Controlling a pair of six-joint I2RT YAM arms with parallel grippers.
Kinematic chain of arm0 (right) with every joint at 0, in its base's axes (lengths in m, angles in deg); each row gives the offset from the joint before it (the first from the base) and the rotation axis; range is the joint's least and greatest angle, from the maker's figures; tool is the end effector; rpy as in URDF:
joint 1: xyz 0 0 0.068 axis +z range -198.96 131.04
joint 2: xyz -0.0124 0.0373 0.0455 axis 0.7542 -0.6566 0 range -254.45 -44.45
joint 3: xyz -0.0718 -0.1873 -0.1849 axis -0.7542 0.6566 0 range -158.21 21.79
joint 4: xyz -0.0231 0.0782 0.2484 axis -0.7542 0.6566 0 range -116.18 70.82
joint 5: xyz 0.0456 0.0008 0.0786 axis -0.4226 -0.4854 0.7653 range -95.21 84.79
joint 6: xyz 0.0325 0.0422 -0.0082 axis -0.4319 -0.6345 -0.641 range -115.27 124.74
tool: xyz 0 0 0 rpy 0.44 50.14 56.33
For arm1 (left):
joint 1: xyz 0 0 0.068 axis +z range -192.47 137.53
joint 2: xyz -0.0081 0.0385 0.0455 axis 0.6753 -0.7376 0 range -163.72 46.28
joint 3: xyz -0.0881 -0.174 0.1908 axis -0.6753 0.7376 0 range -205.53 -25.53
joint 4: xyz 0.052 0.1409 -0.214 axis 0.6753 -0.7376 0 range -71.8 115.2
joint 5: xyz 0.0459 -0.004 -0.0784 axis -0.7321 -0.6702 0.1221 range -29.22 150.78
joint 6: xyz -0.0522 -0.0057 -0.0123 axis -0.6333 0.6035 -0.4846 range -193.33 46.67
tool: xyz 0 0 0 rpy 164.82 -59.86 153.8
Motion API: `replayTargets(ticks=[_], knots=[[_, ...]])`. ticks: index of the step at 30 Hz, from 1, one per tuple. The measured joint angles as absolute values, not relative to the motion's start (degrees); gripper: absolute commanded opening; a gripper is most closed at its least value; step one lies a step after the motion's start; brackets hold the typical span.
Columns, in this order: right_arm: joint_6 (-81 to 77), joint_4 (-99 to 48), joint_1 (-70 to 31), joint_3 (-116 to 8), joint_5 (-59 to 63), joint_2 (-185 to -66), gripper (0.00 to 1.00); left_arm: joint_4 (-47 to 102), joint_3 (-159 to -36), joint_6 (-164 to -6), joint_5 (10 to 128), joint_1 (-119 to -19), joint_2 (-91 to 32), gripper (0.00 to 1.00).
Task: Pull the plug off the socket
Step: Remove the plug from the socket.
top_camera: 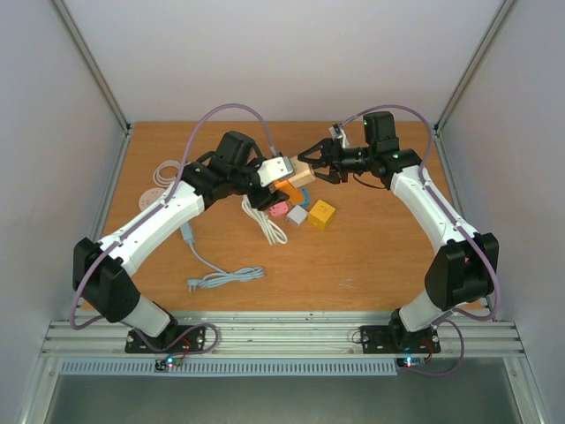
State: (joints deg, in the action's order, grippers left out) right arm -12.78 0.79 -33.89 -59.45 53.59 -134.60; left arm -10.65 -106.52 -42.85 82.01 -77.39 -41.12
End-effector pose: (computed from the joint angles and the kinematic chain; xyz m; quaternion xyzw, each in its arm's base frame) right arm 0.3270 0.1194 0.3446 -0.2067 0.7804 0.5308 0.2577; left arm 0.2693 -0.2038 0.3374 0.5483 0.7161 -0.1837 0.3909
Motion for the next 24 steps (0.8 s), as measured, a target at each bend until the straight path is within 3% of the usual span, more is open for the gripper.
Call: replayTargets(ticks=[6, 10, 13, 18, 22, 24], knots=[[-13.05, 0.74, -33.67, -59.40, 53.66, -134.60, 0.45, -11.11, -106.67, -42.85, 82.27, -77.37, -41.12, 0.67], [-13.24, 0.39, -33.52, -59.36, 53.92, -134.58, 0.45, -11.68, -107.05, -42.59, 82.51, -77.33, -41.12, 0.79], [-13.26, -0.18, -33.45, -59.36, 53.94, -134.53, 0.46, -11.68, -107.09, -42.68, 83.04, -77.39, -41.12, 0.78], [-13.24, -0.09, -33.45, -59.31, 53.92, -134.19, 0.46, -11.57, -107.31, -42.81, 83.06, -77.37, -41.12, 0.68], [-13.26, -0.09, -33.45, -59.25, 53.99, -133.94, 0.46, -11.51, -107.50, -42.46, 83.08, -77.28, -41.12, 0.87], [-13.24, -0.42, -33.41, -59.25, 53.99, -133.94, 0.46, -11.59, -107.61, -42.72, 83.65, -77.06, -41.12, 0.89]])
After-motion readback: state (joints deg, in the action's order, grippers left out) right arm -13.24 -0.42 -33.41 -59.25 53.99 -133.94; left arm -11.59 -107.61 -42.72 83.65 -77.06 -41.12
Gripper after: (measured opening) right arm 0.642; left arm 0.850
